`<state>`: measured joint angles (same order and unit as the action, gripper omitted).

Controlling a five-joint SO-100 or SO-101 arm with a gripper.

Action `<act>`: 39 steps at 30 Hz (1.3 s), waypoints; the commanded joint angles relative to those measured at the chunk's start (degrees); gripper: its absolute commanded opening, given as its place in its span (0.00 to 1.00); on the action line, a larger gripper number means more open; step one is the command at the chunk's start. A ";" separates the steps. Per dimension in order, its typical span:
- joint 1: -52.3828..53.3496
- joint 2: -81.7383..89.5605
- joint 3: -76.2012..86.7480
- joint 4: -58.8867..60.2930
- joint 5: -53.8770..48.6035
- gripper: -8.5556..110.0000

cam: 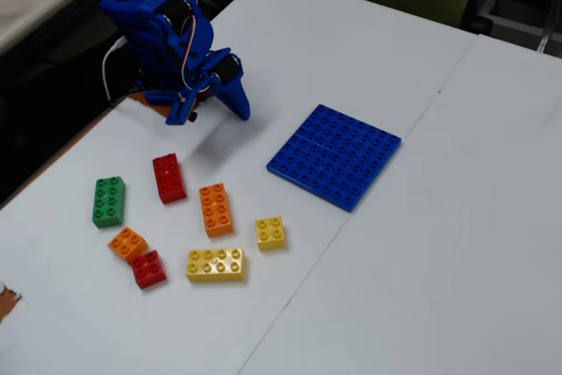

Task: Pick up the 2x4 orange block and go up the 8x8 blue block.

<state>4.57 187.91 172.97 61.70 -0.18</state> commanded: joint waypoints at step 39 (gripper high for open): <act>6.24 -53.09 -51.06 11.25 -76.90 0.20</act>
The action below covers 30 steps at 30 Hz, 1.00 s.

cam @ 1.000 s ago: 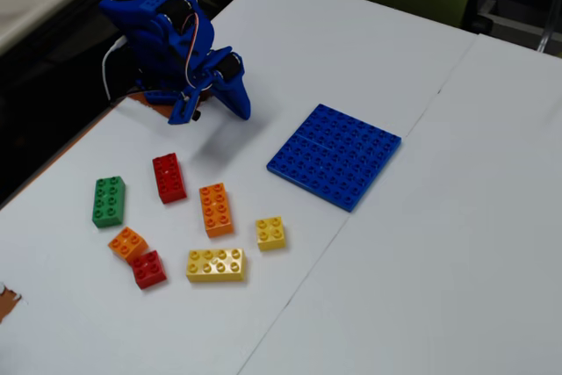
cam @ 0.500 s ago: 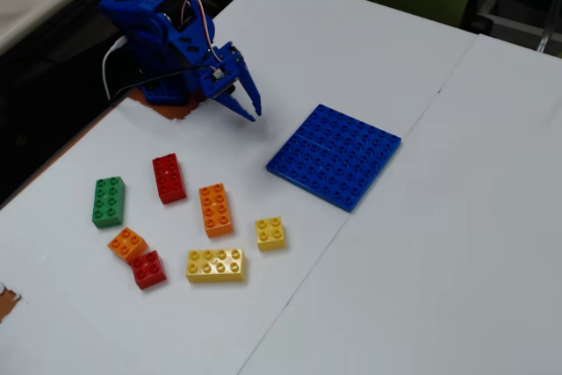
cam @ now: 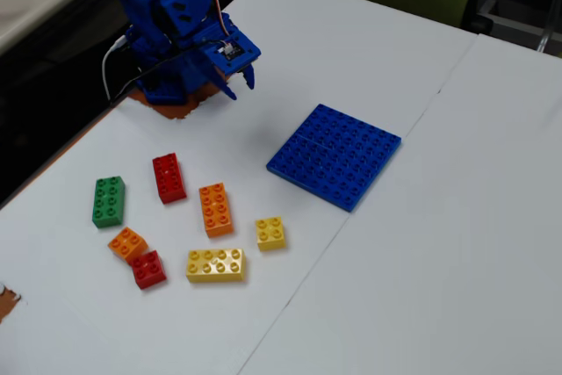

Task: Pick up the 2x4 orange block and go up the 8x8 blue block.

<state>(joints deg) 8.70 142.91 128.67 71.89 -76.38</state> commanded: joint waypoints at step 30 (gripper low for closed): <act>26.10 -77.26 -65.13 8.00 -8.53 0.26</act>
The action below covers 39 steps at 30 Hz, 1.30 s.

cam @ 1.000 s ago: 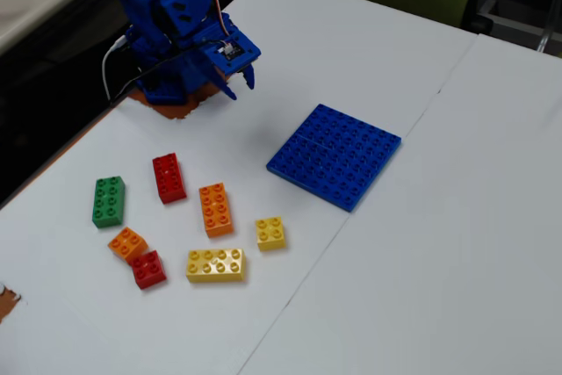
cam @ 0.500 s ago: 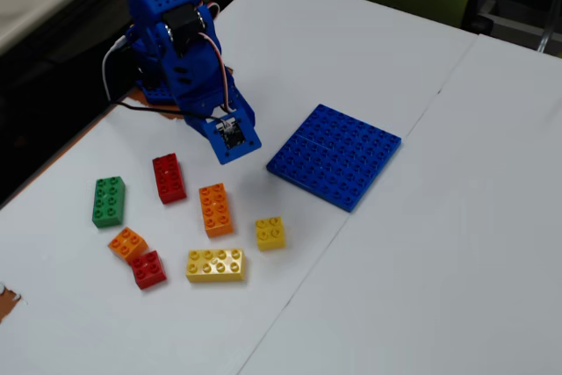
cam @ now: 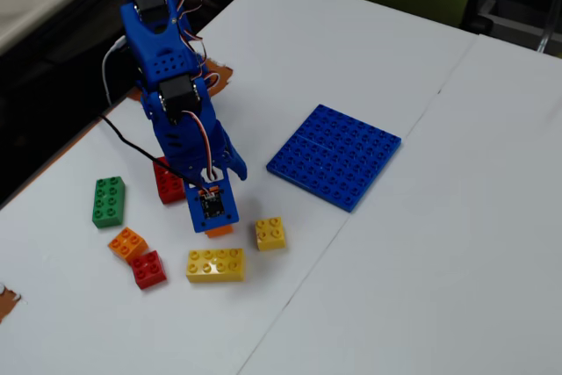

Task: Pick up the 2x4 orange block and go up the 8x8 blue block.

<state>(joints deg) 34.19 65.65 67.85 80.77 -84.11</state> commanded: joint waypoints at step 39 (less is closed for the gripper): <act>5.01 -8.53 -12.83 -4.13 -8.00 0.26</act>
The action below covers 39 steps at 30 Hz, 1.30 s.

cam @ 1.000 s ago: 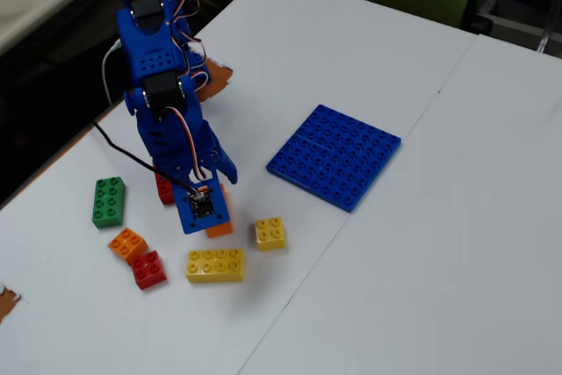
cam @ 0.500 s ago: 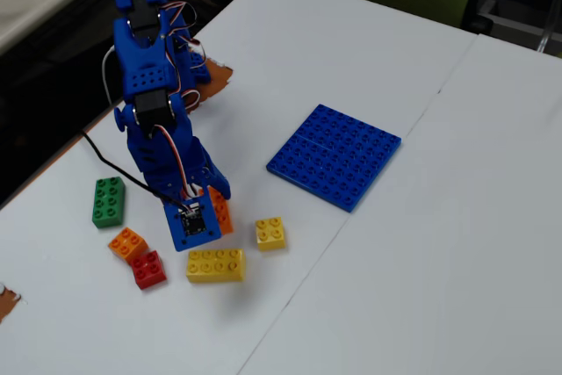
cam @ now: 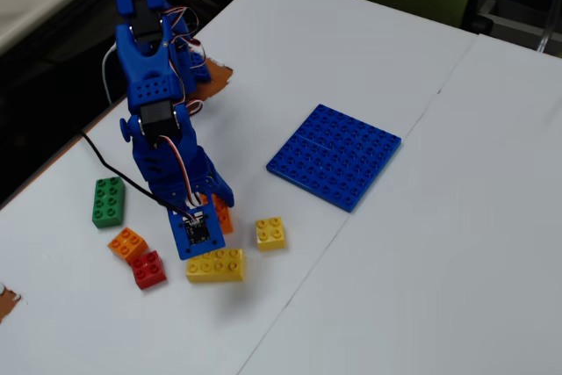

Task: Pick up the 2x4 orange block and go up the 8x8 blue block.

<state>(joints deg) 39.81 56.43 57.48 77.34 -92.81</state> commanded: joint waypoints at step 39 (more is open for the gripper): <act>-10.55 21.71 -13.27 22.76 7.47 0.13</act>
<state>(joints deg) 31.82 72.42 47.29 99.32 -87.54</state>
